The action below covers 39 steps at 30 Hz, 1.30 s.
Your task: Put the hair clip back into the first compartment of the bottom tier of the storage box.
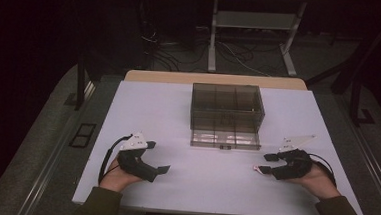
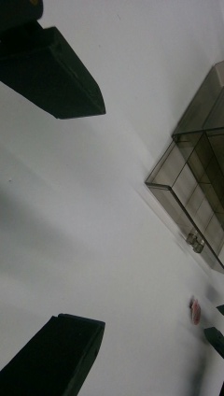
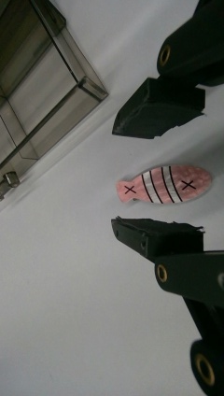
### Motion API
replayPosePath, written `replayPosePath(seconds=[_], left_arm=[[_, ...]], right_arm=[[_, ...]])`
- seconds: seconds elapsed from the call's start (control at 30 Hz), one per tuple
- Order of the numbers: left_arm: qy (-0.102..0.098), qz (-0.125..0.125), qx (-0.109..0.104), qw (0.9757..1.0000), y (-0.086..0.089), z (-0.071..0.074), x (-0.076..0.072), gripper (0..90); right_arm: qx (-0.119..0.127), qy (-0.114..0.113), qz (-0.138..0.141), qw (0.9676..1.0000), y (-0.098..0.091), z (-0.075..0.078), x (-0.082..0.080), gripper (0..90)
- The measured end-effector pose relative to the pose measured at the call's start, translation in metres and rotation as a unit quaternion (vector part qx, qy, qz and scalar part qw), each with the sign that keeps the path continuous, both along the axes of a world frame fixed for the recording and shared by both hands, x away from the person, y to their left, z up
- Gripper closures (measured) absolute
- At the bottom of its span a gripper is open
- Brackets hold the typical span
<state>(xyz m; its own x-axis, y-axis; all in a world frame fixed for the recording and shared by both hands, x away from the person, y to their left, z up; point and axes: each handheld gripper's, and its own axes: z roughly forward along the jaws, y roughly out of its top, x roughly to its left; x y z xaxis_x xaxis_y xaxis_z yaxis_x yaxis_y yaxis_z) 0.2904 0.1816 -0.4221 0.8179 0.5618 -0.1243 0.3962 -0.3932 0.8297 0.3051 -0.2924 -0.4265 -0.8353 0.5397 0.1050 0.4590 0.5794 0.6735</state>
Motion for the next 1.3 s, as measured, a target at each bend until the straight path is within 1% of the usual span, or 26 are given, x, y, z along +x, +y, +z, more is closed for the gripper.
replayPosePath(seconds=[0.1, 0.37, 0.4, 0.67, 1.0, 1.3], left_arm=[[0.0, -0.001, 0.0, 1.0, 0.0, 0.0, 0.0, 0.0], [0.002, -0.001, -0.002, 1.0, 0.0, -0.001, 0.0, 0.0], [0.002, -0.001, -0.001, 1.0, 0.0, -0.001, 0.0, 0.0], [0.003, -0.003, 0.0, 1.0, 0.0, -0.001, 0.001, 0.0], [0.003, -0.004, 0.0, 1.0, 0.0, -0.001, 0.001, 0.0], [0.004, -0.003, -0.001, 1.0, -0.001, -0.001, 0.0, 0.0]], right_arm=[[-0.004, 0.0, 0.004, 1.0, 0.0, -0.001, 0.0, 51.1], [-0.014, 0.006, 0.01, 0.9998, 0.002, -0.007, 0.001, 53.9], [-0.015, 0.008, 0.013, 0.9998, 0.003, -0.008, 0.002, 55.4], [-0.022, 0.008, 0.015, 0.9996, 0.003, -0.012, 0.003, 57.4], [-0.031, 0.014, 0.027, 0.9991, 0.005, -0.016, 0.003, 59.4], [-0.036, 0.006, 0.031, 0.9988, 0.005, -0.016, 0.001, 61.0]])
